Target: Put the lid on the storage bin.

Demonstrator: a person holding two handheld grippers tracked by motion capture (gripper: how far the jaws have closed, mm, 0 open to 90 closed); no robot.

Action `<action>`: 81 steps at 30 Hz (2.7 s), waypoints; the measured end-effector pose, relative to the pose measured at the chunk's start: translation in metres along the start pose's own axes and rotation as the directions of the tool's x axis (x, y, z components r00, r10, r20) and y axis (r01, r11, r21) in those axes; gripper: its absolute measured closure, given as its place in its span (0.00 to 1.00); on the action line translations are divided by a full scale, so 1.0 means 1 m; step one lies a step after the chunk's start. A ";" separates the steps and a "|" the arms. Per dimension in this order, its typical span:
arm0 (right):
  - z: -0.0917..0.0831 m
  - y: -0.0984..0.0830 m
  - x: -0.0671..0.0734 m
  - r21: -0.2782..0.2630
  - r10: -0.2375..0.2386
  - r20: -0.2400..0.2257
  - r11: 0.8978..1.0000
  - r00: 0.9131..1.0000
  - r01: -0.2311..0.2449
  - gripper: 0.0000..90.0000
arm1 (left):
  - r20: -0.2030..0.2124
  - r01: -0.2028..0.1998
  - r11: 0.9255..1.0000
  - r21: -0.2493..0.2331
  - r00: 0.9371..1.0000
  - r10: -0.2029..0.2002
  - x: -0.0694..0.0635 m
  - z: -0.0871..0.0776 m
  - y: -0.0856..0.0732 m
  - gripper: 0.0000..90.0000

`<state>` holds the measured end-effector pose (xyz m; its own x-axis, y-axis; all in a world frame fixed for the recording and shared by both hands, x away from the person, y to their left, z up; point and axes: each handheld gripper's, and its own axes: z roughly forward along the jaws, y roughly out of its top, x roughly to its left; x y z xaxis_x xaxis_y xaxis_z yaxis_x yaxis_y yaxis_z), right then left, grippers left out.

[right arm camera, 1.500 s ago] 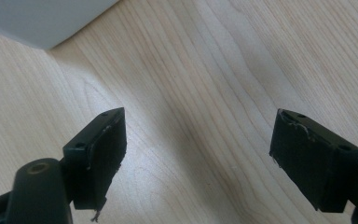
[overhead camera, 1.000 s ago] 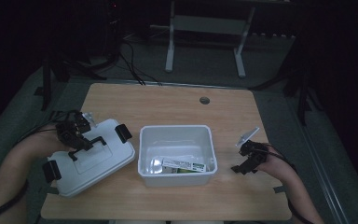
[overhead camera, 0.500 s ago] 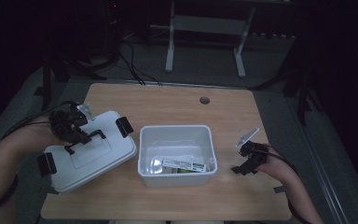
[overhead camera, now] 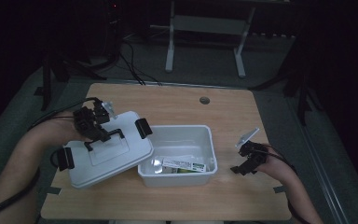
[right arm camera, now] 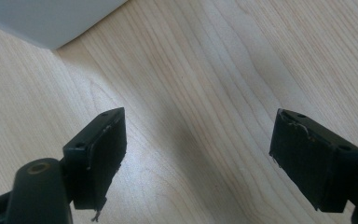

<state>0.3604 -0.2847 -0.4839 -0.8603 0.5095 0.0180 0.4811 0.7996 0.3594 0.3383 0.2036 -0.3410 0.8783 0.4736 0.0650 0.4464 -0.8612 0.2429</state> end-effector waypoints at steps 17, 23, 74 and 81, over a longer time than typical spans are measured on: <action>0.000 -0.003 0.000 -0.005 0.003 -0.003 1.000 1.000 -0.003 0.20 | 0.027 -0.089 0.996 0.006 0.996 0.089 -0.016 0.009 0.047 0.93; -0.001 -0.004 0.001 -0.007 0.004 -0.009 1.000 1.000 -0.004 0.20 | 0.032 -0.120 0.993 0.013 0.992 0.119 -0.022 0.013 0.064 0.93; 0.001 -0.008 0.001 -0.018 0.008 -0.018 1.000 1.000 -0.008 0.20 | 0.076 -0.368 0.930 0.007 0.927 0.367 -0.078 0.043 0.199 0.93; 0.002 -0.009 0.001 -0.016 0.006 -0.018 1.000 1.000 -0.007 0.20 | 0.076 -0.369 0.929 0.024 0.927 0.367 -0.077 0.048 0.197 0.93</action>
<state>0.3555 -0.2909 -0.4889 -0.8600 0.5090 0.0368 0.4841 0.7908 0.3745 0.3671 -0.0119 -0.3449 0.9911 0.1095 0.0758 0.0945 -0.9794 0.1783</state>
